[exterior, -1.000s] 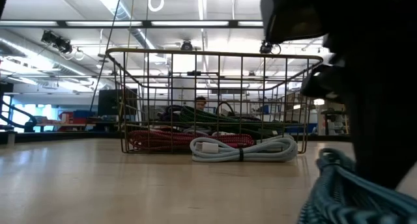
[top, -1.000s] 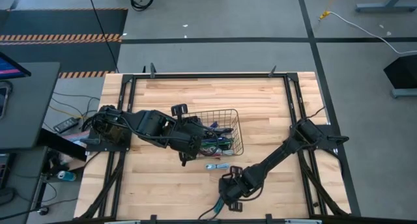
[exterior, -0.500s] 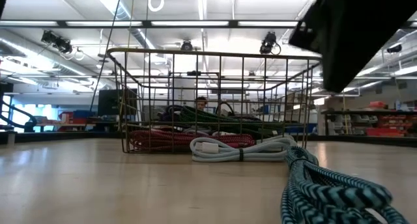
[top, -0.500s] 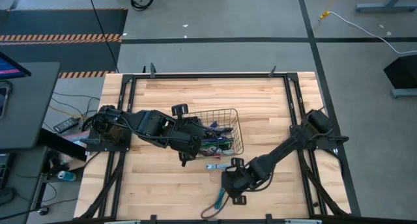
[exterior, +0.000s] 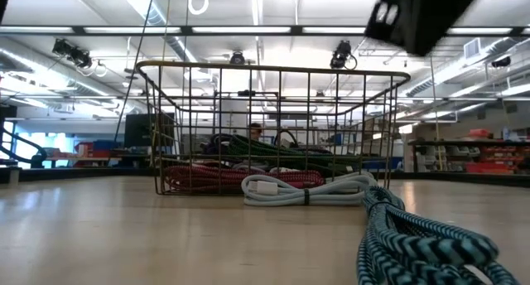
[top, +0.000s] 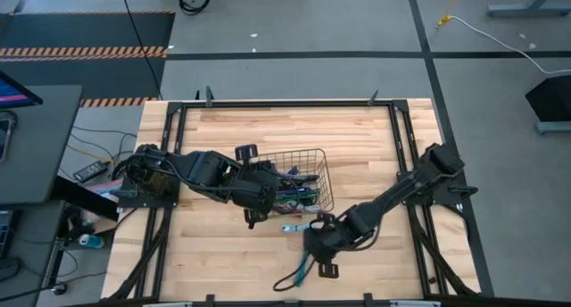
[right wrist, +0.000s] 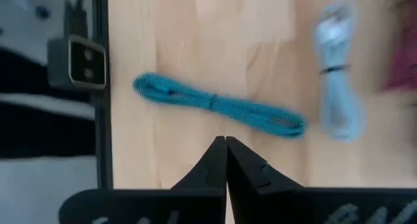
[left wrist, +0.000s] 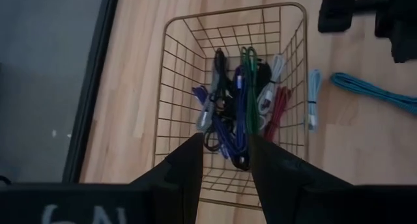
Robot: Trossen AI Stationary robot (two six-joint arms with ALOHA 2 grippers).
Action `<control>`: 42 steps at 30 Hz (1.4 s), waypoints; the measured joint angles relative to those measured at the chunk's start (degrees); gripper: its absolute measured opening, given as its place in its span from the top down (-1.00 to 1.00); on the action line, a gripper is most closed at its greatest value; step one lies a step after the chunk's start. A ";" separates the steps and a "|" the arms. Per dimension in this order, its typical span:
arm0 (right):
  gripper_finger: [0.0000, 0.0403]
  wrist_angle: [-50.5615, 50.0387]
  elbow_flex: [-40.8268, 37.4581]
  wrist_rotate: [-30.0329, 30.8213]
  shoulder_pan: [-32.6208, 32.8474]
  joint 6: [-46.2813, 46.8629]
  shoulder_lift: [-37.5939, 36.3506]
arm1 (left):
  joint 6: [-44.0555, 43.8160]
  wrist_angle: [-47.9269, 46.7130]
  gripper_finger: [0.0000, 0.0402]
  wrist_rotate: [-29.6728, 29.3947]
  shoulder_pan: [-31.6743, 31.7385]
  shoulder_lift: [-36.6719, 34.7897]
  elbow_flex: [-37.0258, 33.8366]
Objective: Pick and place USB-C Cables
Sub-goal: Adjust the gold wire basket
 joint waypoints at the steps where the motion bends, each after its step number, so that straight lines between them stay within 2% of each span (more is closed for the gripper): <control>1: 0.98 -1.08 0.60 2.13 0.19 0.12 -1.05 | -0.49 0.02 0.35 0.13 0.00 0.00 0.00; 6: 0.98 -9.57 5.37 16.01 0.32 0.55 -7.74 | -3.93 0.01 0.35 0.41 0.02 0.00 0.00; 9: 0.99 -15.87 8.22 23.71 0.27 0.39 -12.86 | -7.84 0.00 0.35 4.09 -0.24 0.00 0.00; 11: 0.98 -18.71 9.54 27.05 0.28 -0.48 -16.27 | -10.81 0.00 0.35 5.83 -1.02 0.09 0.00; 13: 0.98 -20.44 9.97 27.89 -0.23 -1.52 -19.75 | -13.12 0.02 0.35 6.12 -2.24 0.39 0.00; 16: 0.99 -20.81 9.90 23.59 -1.68 -4.33 -23.91 | -16.68 0.02 0.35 5.46 -4.31 0.59 -0.02; 20: 0.99 -21.99 8.26 19.09 -3.08 -10.73 -25.33 | -22.80 0.00 0.36 -1.37 -7.06 0.57 -0.02; 23: 0.99 -23.20 6.62 18.79 -5.33 -15.81 -25.42 | -26.91 0.02 0.38 -6.01 -8.76 0.52 -0.02; 26: 0.99 -22.12 3.64 18.35 -10.00 -21.88 -25.38 | -29.76 0.02 0.41 -7.85 -9.74 0.52 -0.02; 28: 1.00 -18.57 1.08 14.75 -14.01 -25.93 -25.36 | -30.87 0.00 0.42 -7.99 -10.04 0.52 -0.02; 31: 1.00 -8.36 -4.01 6.28 -19.90 -32.43 -25.34 | -31.29 0.00 0.44 -8.09 -10.15 0.52 -0.02; 34: 1.00 3.01 -8.37 -1.50 -24.66 -36.84 -23.69 | -31.25 0.00 0.44 -8.14 -10.15 0.52 -0.02; 36: 1.00 6.87 -9.59 -5.75 -27.15 -38.07 -21.18 | -30.99 0.02 0.44 -8.49 -10.15 0.52 -0.02; 42: 1.00 7.72 -9.71 -12.15 -30.95 -42.88 -11.15 | -30.27 -0.01 0.44 -11.26 -9.95 0.52 -0.02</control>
